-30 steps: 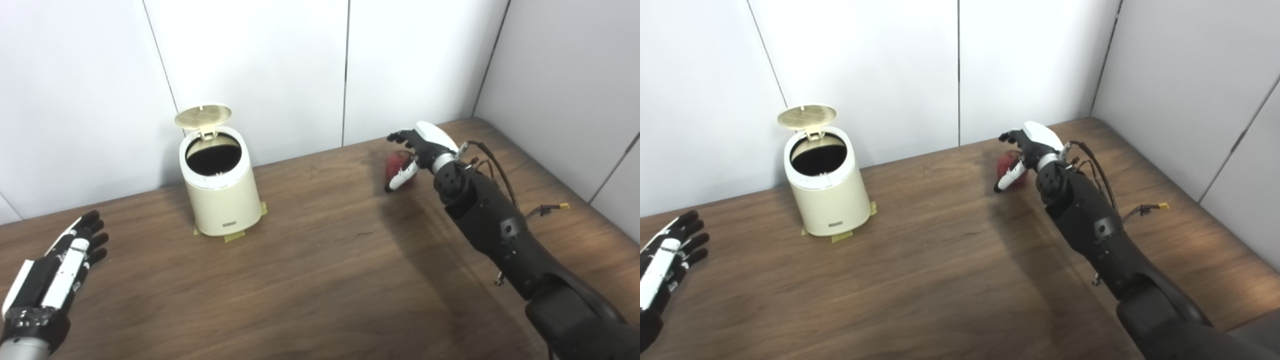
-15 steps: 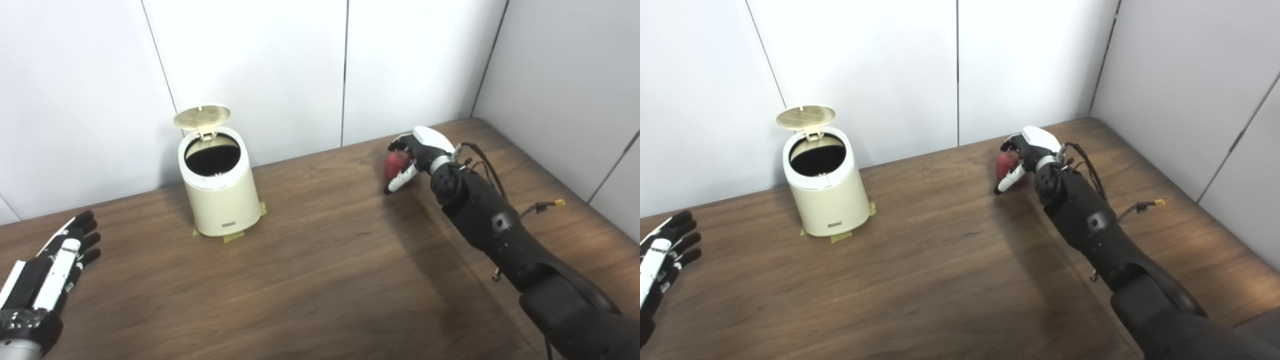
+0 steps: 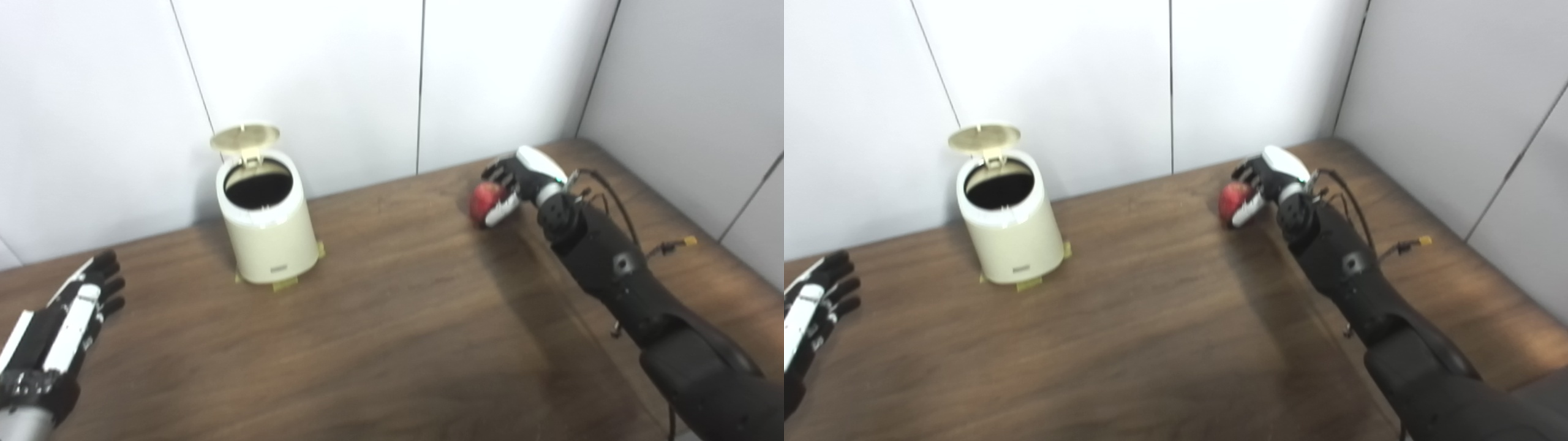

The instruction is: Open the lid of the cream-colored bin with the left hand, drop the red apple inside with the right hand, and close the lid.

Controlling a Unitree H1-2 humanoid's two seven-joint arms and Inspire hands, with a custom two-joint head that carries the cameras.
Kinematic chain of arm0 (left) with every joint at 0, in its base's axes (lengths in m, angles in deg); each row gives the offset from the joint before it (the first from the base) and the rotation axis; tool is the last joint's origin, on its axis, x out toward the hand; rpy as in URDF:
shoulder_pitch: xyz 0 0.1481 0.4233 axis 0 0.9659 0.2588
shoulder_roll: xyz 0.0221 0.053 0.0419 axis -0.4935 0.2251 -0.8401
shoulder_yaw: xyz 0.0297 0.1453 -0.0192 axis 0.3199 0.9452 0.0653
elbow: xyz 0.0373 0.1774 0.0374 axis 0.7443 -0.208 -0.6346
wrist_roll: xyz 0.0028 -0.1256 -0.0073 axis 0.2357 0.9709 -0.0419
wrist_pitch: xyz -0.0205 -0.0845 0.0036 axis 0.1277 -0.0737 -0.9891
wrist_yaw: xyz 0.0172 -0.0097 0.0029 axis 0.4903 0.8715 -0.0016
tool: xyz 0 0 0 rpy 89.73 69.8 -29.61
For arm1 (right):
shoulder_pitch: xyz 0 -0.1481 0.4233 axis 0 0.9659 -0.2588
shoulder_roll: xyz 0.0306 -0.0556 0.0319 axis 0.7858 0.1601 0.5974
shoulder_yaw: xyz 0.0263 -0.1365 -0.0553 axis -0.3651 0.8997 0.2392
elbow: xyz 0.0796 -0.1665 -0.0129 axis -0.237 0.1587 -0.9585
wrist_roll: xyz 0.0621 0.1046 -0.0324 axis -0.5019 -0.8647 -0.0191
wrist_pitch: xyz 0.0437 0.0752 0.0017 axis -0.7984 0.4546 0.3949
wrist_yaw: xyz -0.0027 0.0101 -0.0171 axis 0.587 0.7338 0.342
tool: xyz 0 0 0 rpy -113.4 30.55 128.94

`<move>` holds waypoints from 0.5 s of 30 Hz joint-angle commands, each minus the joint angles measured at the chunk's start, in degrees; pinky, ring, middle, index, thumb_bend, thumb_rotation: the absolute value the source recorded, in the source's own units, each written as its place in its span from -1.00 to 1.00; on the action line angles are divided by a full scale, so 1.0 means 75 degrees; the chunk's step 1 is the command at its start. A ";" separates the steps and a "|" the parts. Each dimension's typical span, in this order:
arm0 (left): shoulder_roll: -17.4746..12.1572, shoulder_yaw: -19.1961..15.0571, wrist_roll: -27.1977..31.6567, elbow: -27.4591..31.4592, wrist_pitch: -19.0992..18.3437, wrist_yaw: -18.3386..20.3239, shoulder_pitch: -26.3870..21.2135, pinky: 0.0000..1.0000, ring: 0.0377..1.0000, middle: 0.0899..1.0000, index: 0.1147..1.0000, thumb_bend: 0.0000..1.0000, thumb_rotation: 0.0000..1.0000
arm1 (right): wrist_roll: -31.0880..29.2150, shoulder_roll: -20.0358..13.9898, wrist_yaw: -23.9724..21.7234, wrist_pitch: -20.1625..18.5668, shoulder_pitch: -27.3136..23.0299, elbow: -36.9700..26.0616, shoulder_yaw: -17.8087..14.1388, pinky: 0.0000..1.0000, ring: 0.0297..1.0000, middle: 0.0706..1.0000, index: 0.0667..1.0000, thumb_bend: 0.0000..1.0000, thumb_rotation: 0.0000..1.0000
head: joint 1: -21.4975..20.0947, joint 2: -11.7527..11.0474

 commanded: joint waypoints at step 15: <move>-0.0230 0.0033 0.0210 0.0266 0.0047 -0.0297 -0.0253 0.86 0.88 0.89 0.86 -0.46 0.48 | -0.0086 0.0049 0.0734 0.0500 -0.0039 -0.0331 -0.0200 -0.04 -0.17 -0.12 -0.04 0.04 -1.00 | 0.0025 0.0007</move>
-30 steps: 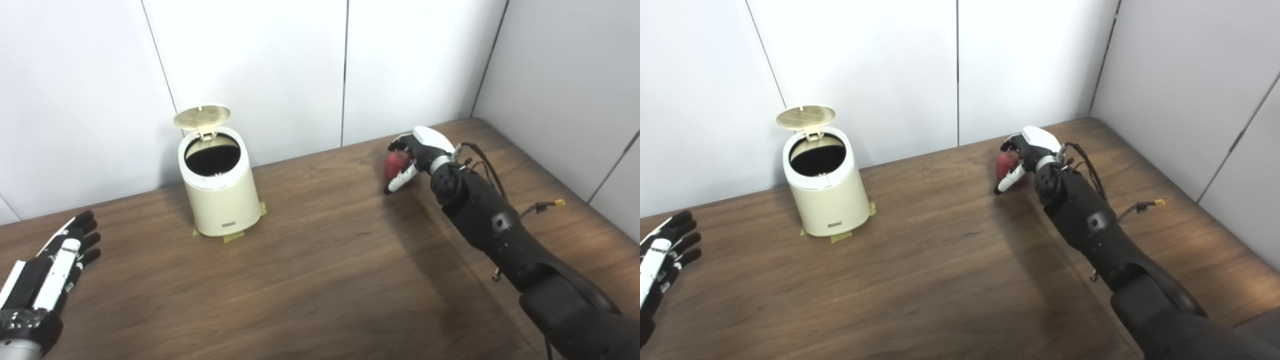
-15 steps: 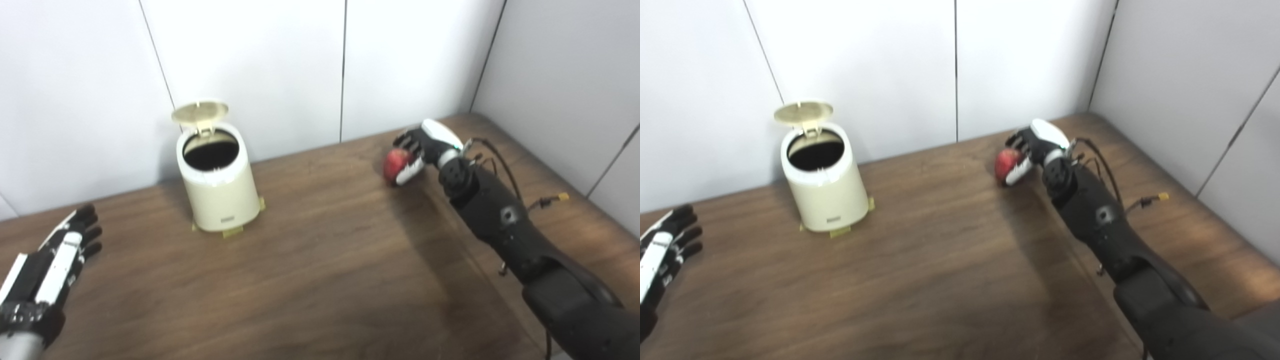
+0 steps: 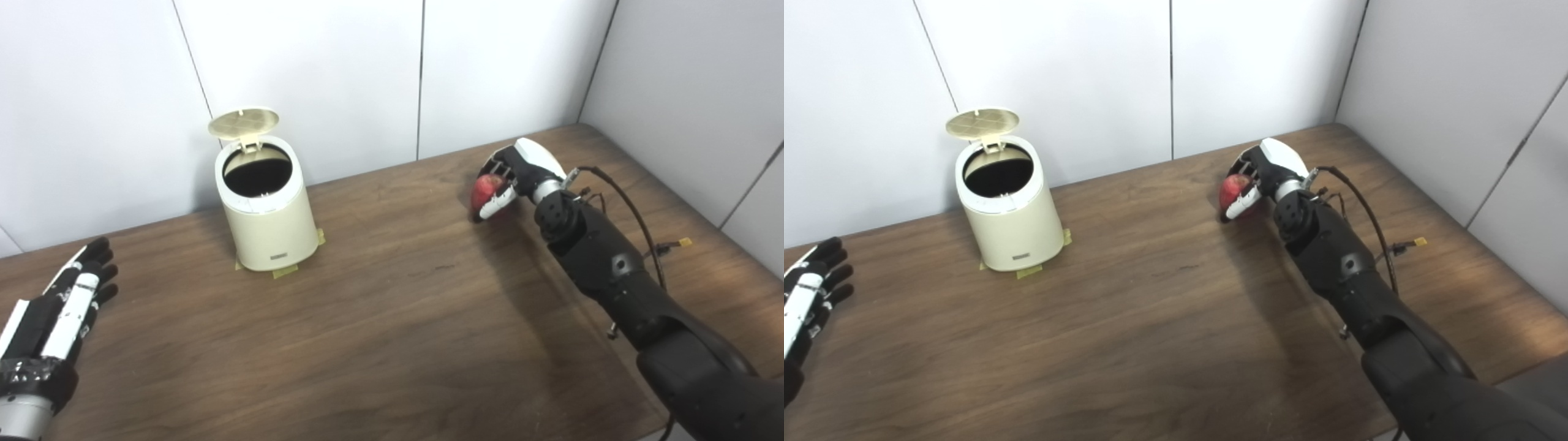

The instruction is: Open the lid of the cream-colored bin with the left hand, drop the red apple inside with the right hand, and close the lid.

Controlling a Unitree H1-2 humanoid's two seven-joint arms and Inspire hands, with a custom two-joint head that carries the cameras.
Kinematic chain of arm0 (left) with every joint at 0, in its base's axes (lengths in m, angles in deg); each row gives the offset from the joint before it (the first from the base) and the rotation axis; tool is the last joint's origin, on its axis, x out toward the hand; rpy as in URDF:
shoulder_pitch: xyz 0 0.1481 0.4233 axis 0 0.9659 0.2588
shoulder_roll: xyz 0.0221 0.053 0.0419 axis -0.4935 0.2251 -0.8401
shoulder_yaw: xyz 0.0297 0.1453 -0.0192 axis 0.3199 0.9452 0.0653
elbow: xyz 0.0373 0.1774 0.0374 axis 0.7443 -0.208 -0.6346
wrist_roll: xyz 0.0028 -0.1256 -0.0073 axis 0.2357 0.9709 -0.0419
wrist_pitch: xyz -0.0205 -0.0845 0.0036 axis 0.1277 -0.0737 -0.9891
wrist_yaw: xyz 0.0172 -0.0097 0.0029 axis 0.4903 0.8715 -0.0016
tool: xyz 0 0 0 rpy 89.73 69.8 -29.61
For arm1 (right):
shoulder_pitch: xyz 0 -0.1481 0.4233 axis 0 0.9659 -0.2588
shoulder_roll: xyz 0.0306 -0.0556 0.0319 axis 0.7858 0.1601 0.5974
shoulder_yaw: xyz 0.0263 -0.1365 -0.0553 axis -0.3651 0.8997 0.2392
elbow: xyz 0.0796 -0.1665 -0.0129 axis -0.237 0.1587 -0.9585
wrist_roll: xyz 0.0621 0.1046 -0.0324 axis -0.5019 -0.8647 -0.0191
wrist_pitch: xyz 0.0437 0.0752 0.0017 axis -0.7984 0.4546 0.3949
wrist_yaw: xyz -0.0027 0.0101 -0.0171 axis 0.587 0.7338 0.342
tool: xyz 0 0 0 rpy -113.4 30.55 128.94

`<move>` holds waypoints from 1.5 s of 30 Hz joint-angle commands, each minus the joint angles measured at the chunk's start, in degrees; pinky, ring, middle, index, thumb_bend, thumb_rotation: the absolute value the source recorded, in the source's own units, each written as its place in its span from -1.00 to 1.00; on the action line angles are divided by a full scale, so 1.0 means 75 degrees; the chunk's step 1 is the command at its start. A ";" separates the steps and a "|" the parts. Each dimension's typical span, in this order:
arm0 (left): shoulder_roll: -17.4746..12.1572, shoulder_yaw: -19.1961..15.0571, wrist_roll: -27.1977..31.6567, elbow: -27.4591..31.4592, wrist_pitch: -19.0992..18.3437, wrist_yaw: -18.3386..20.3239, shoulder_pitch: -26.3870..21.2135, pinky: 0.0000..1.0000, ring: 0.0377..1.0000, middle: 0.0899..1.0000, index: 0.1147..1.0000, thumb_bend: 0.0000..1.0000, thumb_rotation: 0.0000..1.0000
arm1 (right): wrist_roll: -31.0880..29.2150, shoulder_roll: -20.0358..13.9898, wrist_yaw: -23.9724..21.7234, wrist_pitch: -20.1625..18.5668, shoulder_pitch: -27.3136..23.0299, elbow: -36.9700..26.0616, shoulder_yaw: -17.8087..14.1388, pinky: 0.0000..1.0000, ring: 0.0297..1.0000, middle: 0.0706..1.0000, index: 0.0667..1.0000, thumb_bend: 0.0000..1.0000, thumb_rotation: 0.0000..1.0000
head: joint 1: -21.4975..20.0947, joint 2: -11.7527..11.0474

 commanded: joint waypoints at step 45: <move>0.0655 0.0381 -0.0426 -0.0088 0.0377 -0.0227 0.0234 0.77 0.74 0.75 0.77 -0.39 0.07 | 0.0998 0.2926 0.0474 0.1335 -0.1733 -0.2822 0.1020 -0.20 -0.23 -0.05 -0.06 0.03 -1.00 | 0.1951 -0.1242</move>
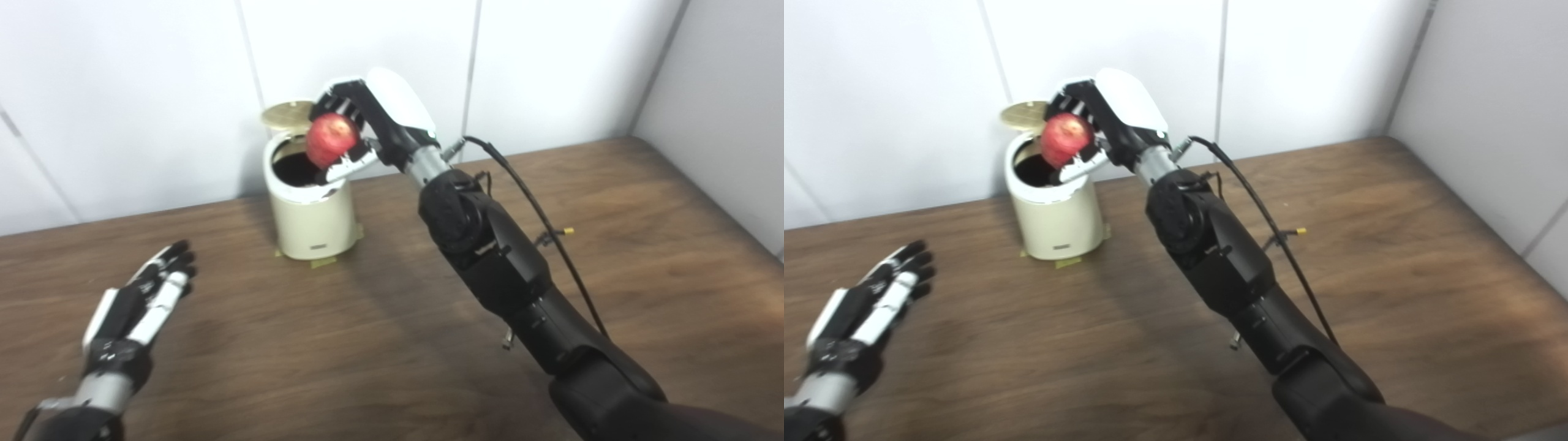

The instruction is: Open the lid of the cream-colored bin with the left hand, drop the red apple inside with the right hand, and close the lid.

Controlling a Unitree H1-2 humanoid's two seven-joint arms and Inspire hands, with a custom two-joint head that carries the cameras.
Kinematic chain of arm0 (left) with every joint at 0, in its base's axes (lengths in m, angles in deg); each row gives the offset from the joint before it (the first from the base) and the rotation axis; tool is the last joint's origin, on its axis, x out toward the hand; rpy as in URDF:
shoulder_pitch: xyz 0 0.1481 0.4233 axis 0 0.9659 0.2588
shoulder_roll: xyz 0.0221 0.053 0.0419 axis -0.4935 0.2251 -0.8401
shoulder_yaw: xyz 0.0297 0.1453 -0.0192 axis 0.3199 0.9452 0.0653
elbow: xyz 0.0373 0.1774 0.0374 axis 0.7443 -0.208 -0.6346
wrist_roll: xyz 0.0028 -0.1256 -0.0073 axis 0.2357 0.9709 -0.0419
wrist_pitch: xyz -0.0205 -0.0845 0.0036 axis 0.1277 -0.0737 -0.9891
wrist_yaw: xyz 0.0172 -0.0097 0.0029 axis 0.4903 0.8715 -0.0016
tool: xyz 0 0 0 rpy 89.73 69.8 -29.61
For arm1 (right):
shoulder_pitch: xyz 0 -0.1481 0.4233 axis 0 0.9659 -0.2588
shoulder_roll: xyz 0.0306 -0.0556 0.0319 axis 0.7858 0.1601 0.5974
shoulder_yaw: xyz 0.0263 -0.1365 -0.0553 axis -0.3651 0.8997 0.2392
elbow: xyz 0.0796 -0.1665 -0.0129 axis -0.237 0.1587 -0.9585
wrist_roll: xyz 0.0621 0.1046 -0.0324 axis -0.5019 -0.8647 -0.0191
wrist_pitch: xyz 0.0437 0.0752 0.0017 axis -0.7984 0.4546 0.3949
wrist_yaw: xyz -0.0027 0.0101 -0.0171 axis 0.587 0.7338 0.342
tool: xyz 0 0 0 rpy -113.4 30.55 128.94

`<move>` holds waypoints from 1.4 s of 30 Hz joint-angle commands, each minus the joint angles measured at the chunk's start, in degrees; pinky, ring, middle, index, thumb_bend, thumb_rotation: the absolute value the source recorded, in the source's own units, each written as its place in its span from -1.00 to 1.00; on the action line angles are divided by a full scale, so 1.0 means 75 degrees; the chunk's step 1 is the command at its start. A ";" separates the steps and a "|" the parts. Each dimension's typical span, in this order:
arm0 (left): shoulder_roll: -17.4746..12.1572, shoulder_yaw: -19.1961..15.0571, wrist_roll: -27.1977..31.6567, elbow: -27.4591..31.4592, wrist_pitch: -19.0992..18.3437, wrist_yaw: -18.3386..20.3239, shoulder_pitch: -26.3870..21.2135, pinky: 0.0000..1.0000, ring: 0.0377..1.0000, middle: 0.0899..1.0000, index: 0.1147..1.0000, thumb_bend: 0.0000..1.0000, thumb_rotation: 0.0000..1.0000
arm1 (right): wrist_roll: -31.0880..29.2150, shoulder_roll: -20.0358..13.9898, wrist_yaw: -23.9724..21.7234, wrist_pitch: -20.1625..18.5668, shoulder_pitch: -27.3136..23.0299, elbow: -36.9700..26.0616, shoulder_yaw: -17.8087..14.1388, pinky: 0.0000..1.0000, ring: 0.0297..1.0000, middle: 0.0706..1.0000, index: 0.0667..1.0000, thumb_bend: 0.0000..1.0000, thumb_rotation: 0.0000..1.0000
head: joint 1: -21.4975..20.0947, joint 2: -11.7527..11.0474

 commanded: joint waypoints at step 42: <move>0.0437 0.0160 -0.0605 -0.0281 0.0886 -0.0077 0.0071 0.73 0.74 0.77 0.76 -0.47 0.13 | -0.0303 0.0350 0.1305 0.1699 -0.1617 0.3478 -0.0024 -0.29 -0.18 -0.05 -0.02 0.00 -1.00 | 0.0643 -0.0641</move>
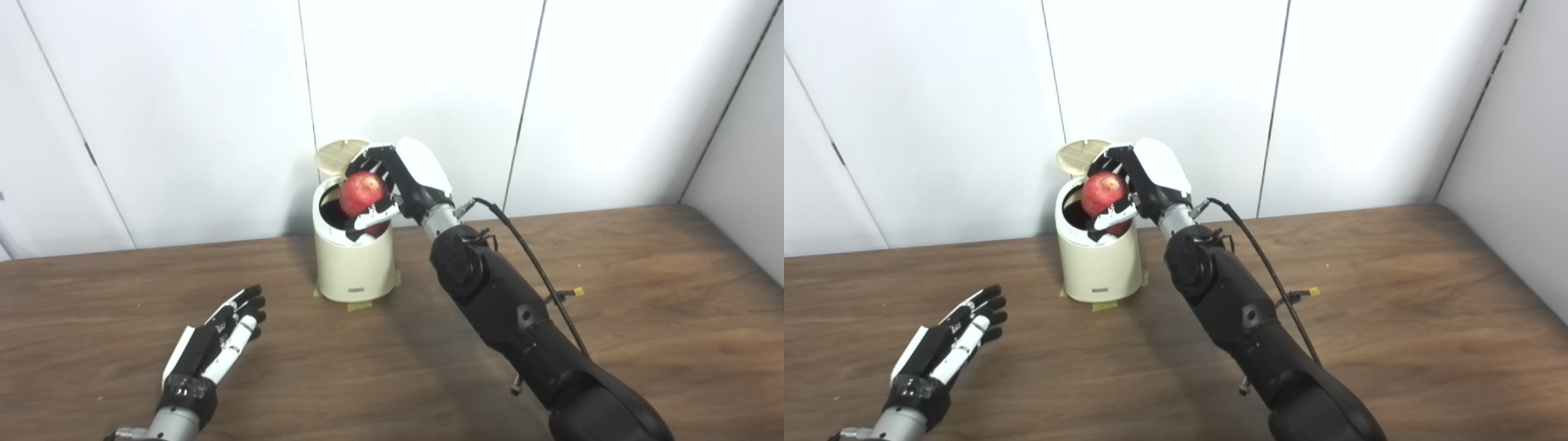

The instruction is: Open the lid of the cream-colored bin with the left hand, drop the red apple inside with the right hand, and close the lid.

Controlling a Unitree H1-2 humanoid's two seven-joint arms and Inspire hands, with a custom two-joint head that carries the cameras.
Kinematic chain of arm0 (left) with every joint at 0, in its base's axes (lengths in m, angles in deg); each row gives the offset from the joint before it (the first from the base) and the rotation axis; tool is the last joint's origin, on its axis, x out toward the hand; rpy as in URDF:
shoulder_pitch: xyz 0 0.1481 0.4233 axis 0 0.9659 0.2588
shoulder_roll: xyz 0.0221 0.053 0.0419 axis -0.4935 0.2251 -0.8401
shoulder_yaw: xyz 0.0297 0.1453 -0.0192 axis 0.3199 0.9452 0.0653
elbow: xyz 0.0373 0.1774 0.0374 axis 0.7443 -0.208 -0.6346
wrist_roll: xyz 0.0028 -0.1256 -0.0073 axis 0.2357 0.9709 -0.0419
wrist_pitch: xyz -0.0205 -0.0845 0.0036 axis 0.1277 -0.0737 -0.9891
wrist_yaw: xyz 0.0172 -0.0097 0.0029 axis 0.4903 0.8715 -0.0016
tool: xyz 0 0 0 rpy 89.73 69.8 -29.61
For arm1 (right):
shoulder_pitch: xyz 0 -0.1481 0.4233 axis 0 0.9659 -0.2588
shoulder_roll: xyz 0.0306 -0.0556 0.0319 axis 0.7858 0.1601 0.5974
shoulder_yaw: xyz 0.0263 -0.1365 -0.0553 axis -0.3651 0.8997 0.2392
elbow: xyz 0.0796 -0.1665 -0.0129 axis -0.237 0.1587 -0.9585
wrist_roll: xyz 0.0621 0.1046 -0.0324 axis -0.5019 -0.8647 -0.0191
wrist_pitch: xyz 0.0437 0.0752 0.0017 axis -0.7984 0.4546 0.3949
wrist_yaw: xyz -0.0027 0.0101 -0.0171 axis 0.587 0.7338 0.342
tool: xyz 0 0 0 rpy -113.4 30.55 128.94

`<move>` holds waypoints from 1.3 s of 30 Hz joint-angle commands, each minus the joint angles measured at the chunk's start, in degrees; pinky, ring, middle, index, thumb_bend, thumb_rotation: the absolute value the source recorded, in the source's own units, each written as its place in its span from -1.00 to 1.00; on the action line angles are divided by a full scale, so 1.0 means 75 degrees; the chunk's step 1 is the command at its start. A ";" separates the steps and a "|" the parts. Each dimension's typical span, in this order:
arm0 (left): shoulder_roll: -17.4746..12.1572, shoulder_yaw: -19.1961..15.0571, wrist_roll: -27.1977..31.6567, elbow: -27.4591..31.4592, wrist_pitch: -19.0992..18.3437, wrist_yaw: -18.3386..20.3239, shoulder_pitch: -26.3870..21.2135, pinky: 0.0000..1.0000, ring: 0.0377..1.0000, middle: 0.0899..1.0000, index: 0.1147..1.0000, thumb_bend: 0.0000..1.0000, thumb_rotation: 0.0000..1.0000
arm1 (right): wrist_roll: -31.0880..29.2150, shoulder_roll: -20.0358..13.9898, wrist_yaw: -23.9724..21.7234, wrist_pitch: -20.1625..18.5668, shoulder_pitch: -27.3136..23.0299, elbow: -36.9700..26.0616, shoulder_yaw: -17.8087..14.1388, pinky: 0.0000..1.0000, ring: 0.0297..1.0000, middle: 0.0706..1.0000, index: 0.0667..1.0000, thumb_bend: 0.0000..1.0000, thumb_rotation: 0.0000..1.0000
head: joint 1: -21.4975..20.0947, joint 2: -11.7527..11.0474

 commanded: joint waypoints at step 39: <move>0.0033 0.0018 -0.0276 0.0162 0.0267 -0.0019 -0.0097 0.72 0.74 0.75 0.74 -0.55 -0.11 | 0.0407 -0.0305 -0.0482 -0.0655 -0.0193 -0.0466 0.0489 0.27 0.47 0.53 0.43 0.72 -0.54 | 0.0021 0.0033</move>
